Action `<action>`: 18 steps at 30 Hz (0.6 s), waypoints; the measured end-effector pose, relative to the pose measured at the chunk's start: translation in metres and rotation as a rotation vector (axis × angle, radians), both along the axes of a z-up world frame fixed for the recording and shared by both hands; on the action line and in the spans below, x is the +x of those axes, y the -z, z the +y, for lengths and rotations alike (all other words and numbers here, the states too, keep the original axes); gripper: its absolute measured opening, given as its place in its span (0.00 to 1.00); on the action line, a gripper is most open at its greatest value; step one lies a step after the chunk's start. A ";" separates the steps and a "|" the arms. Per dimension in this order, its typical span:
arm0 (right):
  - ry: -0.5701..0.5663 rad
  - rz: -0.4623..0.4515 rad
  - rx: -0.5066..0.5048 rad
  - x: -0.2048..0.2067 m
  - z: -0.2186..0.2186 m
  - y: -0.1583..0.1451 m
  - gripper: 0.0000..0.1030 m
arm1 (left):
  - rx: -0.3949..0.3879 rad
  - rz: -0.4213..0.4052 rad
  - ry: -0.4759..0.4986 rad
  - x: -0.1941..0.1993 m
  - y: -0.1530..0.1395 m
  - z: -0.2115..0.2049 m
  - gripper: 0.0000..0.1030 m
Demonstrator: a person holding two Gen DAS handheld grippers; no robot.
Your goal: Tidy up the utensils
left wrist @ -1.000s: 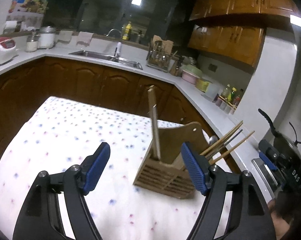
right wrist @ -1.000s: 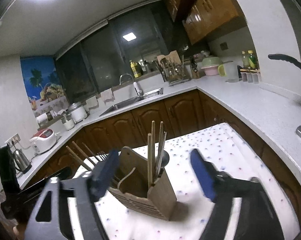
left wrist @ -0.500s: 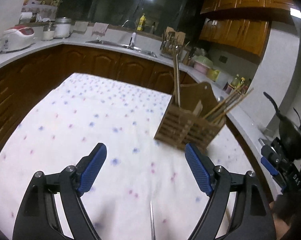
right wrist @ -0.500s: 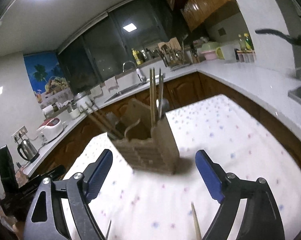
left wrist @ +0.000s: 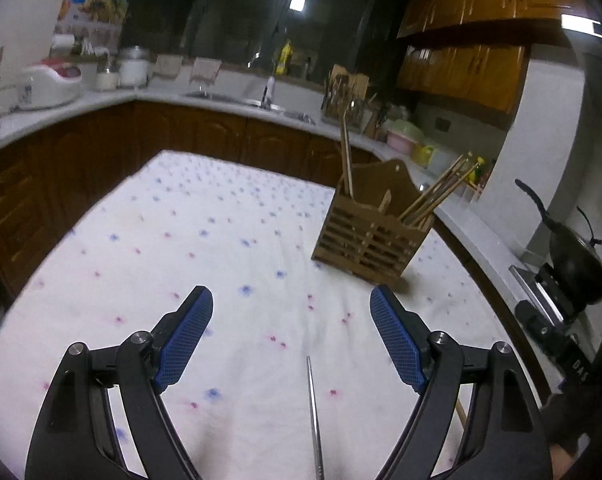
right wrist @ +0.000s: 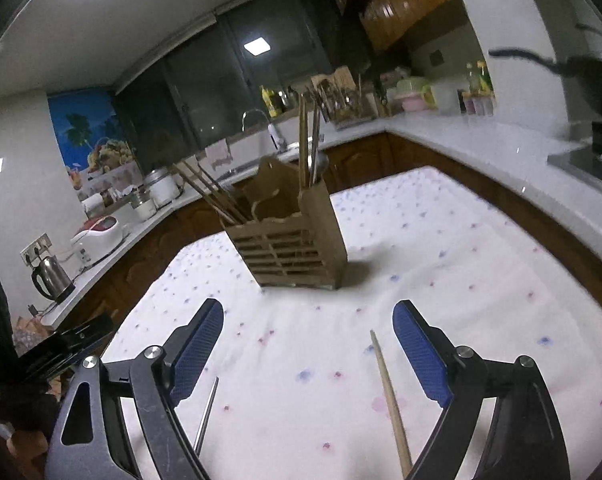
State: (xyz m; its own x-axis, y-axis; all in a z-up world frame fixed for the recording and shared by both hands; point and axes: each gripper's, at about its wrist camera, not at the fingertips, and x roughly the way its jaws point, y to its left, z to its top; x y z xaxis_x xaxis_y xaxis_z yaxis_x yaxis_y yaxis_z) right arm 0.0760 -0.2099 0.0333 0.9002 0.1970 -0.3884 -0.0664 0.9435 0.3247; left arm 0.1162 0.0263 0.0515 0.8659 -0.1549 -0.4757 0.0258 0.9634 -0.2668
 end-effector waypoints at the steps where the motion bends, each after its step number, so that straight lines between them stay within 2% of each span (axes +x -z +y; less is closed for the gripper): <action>1: 0.007 -0.025 -0.012 -0.006 0.000 -0.006 0.86 | 0.008 -0.014 -0.004 -0.004 -0.003 0.000 0.82; 3: 0.017 -0.067 -0.036 -0.015 0.002 -0.014 0.86 | 0.032 -0.061 -0.020 -0.017 -0.009 0.000 0.91; 5: 0.025 -0.136 -0.068 -0.030 0.005 -0.021 0.97 | 0.059 -0.098 -0.040 -0.027 -0.011 -0.001 1.00; 6: 0.027 -0.171 -0.086 -0.036 0.007 -0.024 1.00 | 0.076 -0.120 -0.053 -0.033 -0.012 -0.002 1.00; 8: 0.035 -0.246 -0.143 -0.052 0.014 -0.025 1.00 | 0.114 -0.157 -0.072 -0.044 -0.011 -0.005 1.00; 10: 0.036 -0.283 -0.198 -0.063 0.023 -0.023 1.00 | 0.150 -0.177 -0.087 -0.053 -0.007 -0.007 1.00; 13: 0.020 -0.295 -0.240 -0.075 0.032 -0.013 1.00 | 0.164 -0.169 -0.095 -0.062 0.005 -0.006 1.00; 18: 0.010 -0.266 -0.254 -0.089 0.037 0.005 1.00 | 0.159 -0.134 -0.098 -0.073 0.028 -0.002 1.00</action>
State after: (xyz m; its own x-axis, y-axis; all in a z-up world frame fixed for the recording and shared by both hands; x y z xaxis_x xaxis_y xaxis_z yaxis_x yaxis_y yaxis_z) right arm -0.0132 -0.1732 0.0287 0.9776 0.1154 -0.1760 -0.1077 0.9928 0.0527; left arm 0.0434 0.0242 0.0232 0.9301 0.0007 -0.3674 -0.0451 0.9926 -0.1124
